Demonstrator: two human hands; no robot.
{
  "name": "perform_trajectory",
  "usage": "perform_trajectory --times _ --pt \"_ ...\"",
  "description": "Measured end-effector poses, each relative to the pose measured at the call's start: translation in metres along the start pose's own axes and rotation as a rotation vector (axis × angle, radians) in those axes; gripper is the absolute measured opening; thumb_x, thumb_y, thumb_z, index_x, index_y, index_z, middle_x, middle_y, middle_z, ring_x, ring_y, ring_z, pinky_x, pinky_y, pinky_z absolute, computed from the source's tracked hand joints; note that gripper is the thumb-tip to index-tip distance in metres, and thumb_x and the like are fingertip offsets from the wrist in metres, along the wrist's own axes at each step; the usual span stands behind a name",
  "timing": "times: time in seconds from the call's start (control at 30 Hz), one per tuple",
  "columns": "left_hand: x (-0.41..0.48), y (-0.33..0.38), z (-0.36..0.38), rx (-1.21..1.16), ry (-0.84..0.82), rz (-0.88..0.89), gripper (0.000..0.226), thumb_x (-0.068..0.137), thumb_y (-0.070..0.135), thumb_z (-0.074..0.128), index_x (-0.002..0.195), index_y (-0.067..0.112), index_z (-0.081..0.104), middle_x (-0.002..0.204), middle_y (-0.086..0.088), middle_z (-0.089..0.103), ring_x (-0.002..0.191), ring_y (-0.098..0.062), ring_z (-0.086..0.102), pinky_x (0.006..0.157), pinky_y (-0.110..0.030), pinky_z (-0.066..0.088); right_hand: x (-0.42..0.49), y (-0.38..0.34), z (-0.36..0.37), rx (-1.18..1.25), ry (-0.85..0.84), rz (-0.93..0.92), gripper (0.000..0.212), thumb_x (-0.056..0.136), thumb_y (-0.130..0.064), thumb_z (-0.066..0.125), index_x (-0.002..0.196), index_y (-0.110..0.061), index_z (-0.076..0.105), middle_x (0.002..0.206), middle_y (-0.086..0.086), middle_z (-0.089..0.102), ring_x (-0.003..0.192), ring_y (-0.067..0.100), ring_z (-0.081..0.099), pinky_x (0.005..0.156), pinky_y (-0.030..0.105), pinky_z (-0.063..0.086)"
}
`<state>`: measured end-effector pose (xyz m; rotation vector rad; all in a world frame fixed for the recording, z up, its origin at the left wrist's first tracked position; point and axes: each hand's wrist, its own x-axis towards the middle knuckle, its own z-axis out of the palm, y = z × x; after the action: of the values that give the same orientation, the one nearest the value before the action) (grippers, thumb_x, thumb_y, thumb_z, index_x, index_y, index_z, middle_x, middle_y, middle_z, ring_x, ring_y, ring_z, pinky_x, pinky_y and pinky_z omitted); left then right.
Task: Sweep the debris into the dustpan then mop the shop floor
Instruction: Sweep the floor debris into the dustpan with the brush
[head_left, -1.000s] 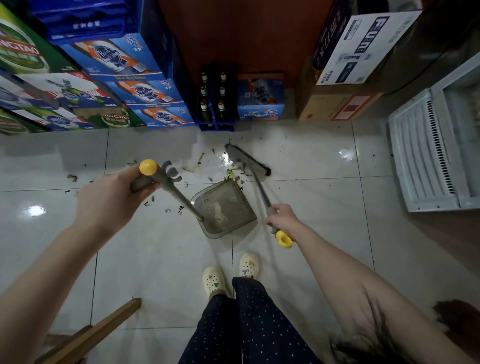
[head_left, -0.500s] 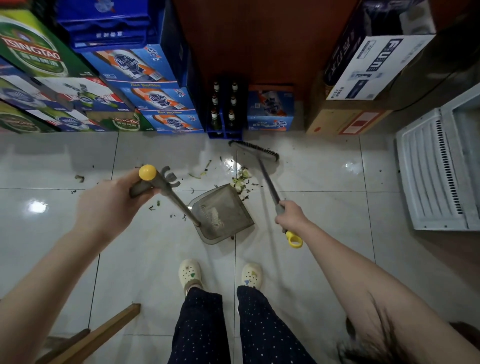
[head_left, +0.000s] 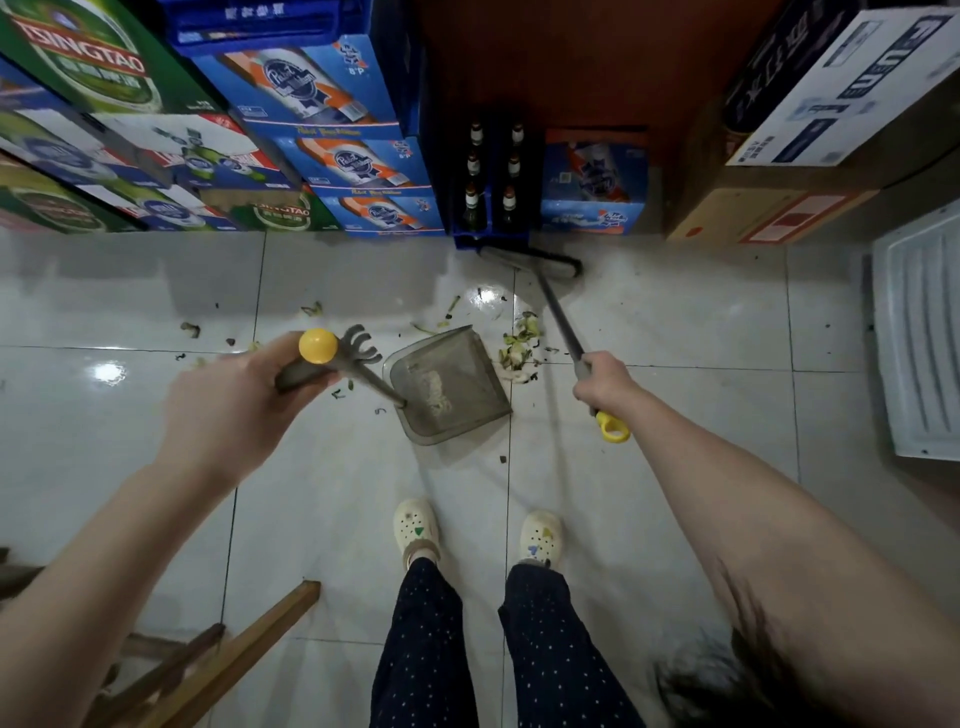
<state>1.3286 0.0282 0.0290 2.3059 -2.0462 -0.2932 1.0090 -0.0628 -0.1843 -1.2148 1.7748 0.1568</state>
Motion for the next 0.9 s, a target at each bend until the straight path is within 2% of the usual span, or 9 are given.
perform_trajectory --times 0.07,0.13,0.17,0.23,0.33,0.53,0.63,0.77,0.9 --pt "0.001 -0.002 0.0 0.009 -0.001 0.011 0.03 0.08 0.043 0.067 0.102 0.023 0.067 0.06 -0.012 0.061 0.057 -0.038 0.058 0.051 -0.029 0.034 -0.001 0.005 0.005 0.008 -0.02 0.005 0.048 0.085 -0.003 0.052 0.132 -0.003 0.048 0.122 0.019 0.056 0.097 0.036 0.061 0.058 0.023 0.053" --pt "0.002 -0.005 -0.001 0.011 -0.009 0.022 0.03 0.08 0.045 0.065 0.101 0.024 0.066 0.06 -0.011 0.061 0.056 -0.037 0.058 0.05 -0.029 0.036 -0.005 0.012 0.011 0.003 -0.054 0.005 0.05 0.084 -0.003 0.053 0.134 -0.004 0.047 0.123 0.019 0.055 0.094 0.033 0.062 0.034 0.009 0.039" --pt "0.002 -0.007 -0.001 0.006 -0.011 0.022 0.03 0.08 0.045 0.065 0.101 0.024 0.065 0.06 -0.01 0.06 0.056 -0.037 0.058 0.049 -0.028 0.035 -0.01 0.016 0.014 0.0 -0.069 0.009 0.053 0.083 -0.003 0.054 0.135 -0.005 0.046 0.125 0.019 0.054 0.092 0.031 0.061 0.031 0.007 0.036" --pt "0.0 -0.007 -0.004 -0.008 -0.011 0.016 0.028 0.081 0.042 0.067 0.101 0.023 0.065 0.058 -0.008 0.057 0.056 -0.037 0.058 0.048 -0.026 0.031 -0.022 0.022 0.02 -0.006 -0.094 0.022 0.055 0.082 -0.003 0.054 0.136 -0.005 0.045 0.127 0.02 0.053 0.089 0.03 0.058 0.033 0.01 0.038" --pt "-0.004 -0.005 -0.008 -0.009 -0.018 0.002 0.027 0.082 0.04 0.066 0.102 0.021 0.065 0.058 -0.001 0.045 0.061 -0.039 0.059 0.05 -0.028 0.032 -0.043 0.032 0.032 -0.046 -0.118 0.023 0.051 0.081 -0.002 0.052 0.132 -0.001 0.046 0.126 0.023 0.052 0.101 0.039 0.06 0.053 0.023 0.043" --pt "-0.019 0.0 -0.012 -0.017 -0.019 -0.044 0.031 0.083 0.047 0.061 0.105 0.025 0.064 0.061 -0.002 0.044 0.069 -0.04 0.058 0.054 -0.033 0.039 -0.074 0.041 0.049 -0.064 -0.185 0.021 0.056 0.084 -0.003 0.053 0.138 -0.004 0.041 0.131 0.02 0.049 0.111 0.038 0.057 0.065 0.029 0.046" --pt "-0.03 0.002 -0.012 -0.009 -0.007 -0.036 0.032 0.084 0.047 0.061 0.107 0.026 0.064 0.064 -0.007 0.053 0.07 -0.04 0.059 0.054 -0.032 0.038 -0.079 0.044 0.039 -0.065 -0.189 0.009 0.049 0.08 -0.001 0.054 0.129 -0.001 0.05 0.119 0.018 0.055 0.092 0.034 0.061 0.052 0.022 0.043" --pt "-0.046 0.007 -0.01 -0.004 0.014 -0.038 0.031 0.083 0.045 0.063 0.107 0.024 0.064 0.068 -0.012 0.063 0.066 -0.039 0.06 0.054 -0.031 0.035 -0.08 0.053 0.014 -0.082 -0.157 -0.02 0.048 0.078 0.0 0.057 0.126 -0.006 0.054 0.103 0.013 0.057 0.056 0.02 0.05 0.039 0.019 0.043" --pt "-0.057 0.012 -0.003 -0.021 -0.018 -0.087 0.028 0.084 0.046 0.06 0.104 0.027 0.063 0.07 -0.008 0.06 0.067 -0.034 0.056 0.054 -0.031 0.036 -0.071 0.058 -0.008 -0.096 -0.123 -0.068 0.051 0.078 0.001 0.057 0.128 -0.006 0.054 0.101 0.009 0.054 0.059 0.023 0.051 0.027 0.011 0.035"
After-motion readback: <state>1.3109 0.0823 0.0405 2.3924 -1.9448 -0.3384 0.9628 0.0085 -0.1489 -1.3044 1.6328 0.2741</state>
